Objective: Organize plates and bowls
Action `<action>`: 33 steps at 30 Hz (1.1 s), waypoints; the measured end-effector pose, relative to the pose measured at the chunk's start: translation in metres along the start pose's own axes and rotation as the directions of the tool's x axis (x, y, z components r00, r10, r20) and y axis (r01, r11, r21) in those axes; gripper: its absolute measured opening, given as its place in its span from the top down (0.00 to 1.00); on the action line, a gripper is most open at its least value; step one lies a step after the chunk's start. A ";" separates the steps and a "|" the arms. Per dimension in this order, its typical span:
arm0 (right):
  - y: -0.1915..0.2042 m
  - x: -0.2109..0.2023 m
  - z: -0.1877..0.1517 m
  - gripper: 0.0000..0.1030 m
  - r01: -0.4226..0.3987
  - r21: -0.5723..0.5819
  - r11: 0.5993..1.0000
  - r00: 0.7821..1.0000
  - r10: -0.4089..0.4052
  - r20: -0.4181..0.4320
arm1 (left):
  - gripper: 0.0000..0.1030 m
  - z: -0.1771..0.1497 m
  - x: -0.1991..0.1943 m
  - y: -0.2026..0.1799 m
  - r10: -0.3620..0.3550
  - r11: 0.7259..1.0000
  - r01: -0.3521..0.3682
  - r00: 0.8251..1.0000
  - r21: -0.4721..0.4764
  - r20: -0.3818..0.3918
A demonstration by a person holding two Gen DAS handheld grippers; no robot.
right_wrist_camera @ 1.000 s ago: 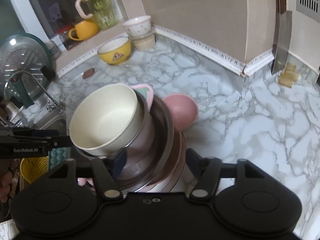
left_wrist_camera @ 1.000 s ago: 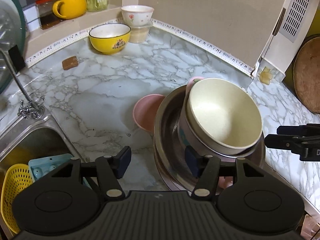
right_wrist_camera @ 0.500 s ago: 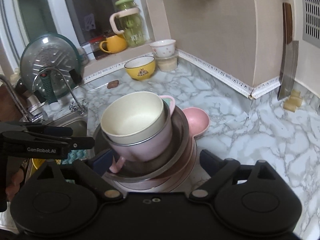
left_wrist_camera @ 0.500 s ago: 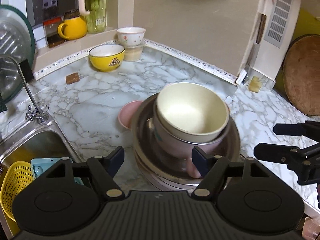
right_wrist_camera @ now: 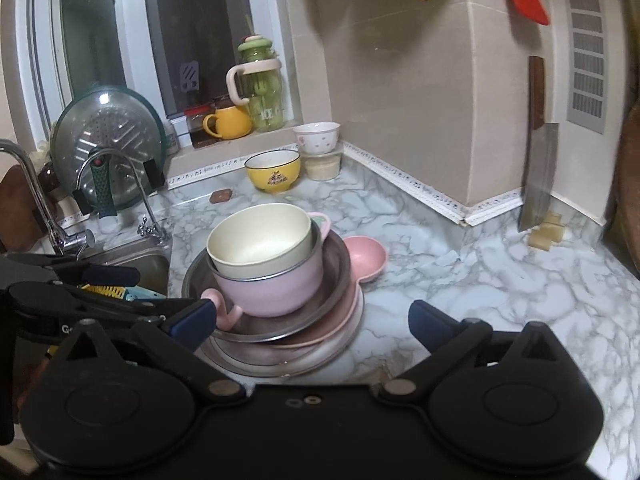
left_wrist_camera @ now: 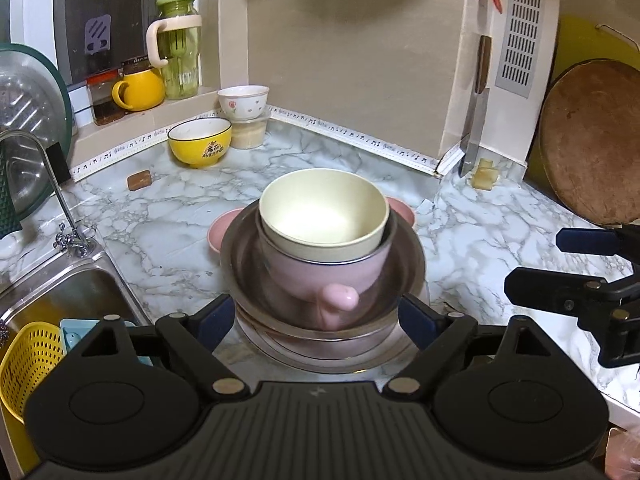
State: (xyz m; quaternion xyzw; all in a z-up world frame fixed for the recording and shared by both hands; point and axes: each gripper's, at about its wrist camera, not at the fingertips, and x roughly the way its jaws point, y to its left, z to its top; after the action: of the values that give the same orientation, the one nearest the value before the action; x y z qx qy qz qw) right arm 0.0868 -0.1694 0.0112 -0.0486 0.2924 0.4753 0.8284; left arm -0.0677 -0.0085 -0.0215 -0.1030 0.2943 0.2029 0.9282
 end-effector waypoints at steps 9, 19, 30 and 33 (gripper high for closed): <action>0.006 -0.021 -0.006 0.00 0.014 -0.004 1.000 0.999 -0.014 0.050 | 0.11 -0.002 -0.023 -0.008 -0.022 1.000 0.023 0.997 -0.011 0.070; 0.012 -0.037 -0.006 0.00 0.025 0.020 0.999 0.997 -0.027 0.073 | 0.00 0.001 -0.041 -0.003 -0.043 0.998 0.046 0.994 -0.035 0.097; 0.017 -0.043 -0.001 0.00 0.034 0.046 0.998 0.996 -0.038 0.083 | 0.00 0.002 -0.050 -0.004 -0.064 0.997 0.068 0.994 -0.046 0.083; 0.016 -0.044 0.001 0.00 0.037 0.069 0.997 0.996 -0.043 0.082 | 0.00 0.004 -0.053 -0.004 -0.065 0.996 0.069 0.995 -0.049 0.080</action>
State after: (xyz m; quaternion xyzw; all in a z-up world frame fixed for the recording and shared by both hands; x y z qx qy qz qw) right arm 0.0571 -0.1940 0.0383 -0.0064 0.2726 0.4501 0.8503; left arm -0.1033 -0.0275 0.0132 -0.1286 0.2489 0.1830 0.9424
